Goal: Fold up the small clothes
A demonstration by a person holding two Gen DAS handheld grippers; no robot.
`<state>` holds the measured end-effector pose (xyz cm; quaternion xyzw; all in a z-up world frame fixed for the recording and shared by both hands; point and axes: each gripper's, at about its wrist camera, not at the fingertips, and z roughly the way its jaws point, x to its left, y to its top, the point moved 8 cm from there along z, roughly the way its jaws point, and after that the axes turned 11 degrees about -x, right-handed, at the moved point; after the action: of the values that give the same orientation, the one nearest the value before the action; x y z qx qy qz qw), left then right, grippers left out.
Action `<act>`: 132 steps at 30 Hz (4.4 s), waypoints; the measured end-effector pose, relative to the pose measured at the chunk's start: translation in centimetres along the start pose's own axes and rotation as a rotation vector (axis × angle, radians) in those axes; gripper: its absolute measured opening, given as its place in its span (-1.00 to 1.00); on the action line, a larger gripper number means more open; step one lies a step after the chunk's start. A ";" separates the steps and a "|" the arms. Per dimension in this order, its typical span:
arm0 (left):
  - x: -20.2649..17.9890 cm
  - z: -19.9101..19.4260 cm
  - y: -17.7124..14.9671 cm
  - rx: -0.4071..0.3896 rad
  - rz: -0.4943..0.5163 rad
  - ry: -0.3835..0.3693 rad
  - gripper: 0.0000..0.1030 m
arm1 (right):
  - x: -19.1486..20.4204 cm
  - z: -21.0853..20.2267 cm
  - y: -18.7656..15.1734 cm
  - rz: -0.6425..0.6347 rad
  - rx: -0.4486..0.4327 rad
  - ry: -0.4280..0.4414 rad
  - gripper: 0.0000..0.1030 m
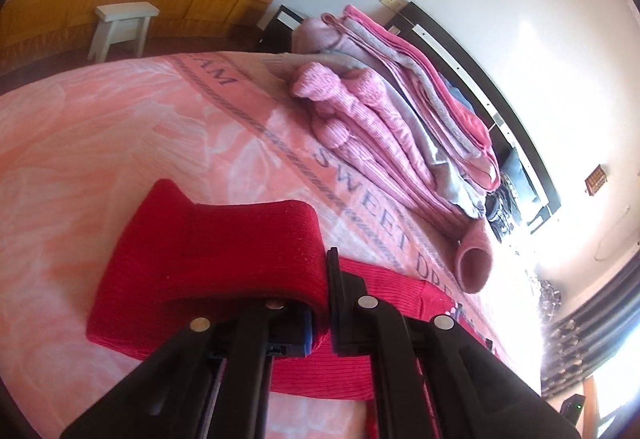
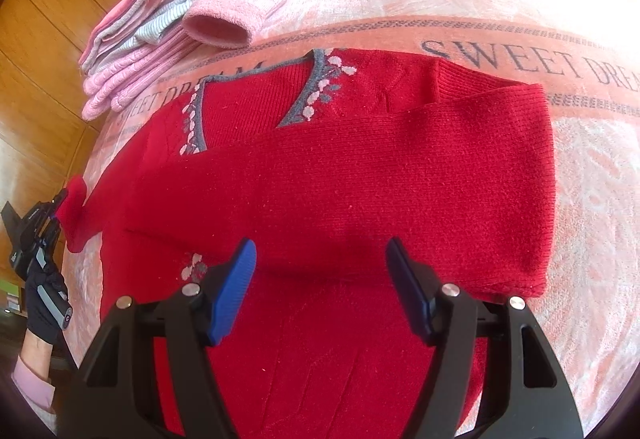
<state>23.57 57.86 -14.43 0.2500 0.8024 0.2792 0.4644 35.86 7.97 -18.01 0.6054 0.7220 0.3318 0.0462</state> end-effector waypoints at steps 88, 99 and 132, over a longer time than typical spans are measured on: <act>-14.1 4.7 -16.8 0.423 0.481 -0.105 0.56 | -0.3 0.0 3.1 -0.017 -0.021 -0.100 -0.30; -14.9 4.6 -17.6 0.439 0.434 -0.126 0.57 | 5.8 4.1 1.0 -0.136 0.114 -0.104 -0.26; -15.8 4.9 -18.3 0.419 0.445 -0.132 0.59 | -7.4 0.6 1.1 0.268 0.119 -0.018 -0.39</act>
<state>32.33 35.38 -19.32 0.5273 0.7362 0.1858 0.3814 39.05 1.63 -20.36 0.7008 0.6528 0.2862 -0.0279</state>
